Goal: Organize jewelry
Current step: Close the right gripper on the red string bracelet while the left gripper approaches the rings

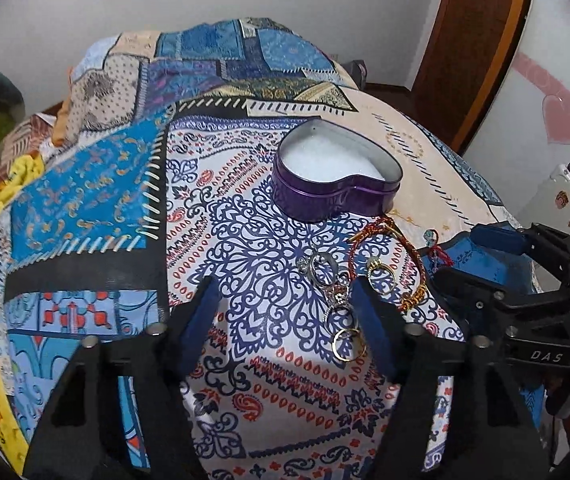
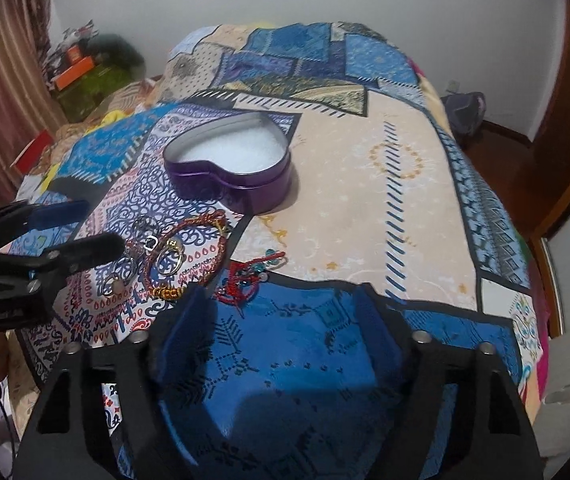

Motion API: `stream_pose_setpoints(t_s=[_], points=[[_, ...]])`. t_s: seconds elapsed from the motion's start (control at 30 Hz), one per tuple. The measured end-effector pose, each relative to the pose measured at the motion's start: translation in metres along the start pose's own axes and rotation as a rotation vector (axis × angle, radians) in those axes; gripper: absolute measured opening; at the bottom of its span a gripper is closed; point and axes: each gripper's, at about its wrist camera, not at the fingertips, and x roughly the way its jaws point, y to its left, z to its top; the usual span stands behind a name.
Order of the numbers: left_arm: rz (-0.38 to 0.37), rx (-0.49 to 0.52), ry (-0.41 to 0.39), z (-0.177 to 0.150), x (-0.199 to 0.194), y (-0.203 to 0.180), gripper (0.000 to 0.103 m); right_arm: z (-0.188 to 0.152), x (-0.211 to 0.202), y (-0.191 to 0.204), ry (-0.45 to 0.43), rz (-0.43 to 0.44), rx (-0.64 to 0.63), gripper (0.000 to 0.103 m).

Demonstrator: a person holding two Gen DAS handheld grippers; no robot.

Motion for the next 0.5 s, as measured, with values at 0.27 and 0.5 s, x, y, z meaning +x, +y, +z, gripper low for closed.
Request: stream_pose_setpoints(t_s=[0.27,0.5], points=[[-0.096,-0.039,0.021,0.005,0.006,-0.001,0.027,0.007,0.010,0.004,0.018,0.046,-0.033,0.046],[-0.110,-0.025,0.024,0.006,0.007,-0.007,0.016,0.007,0.016,0.007,0.027,0.086,-0.045,0.037]])
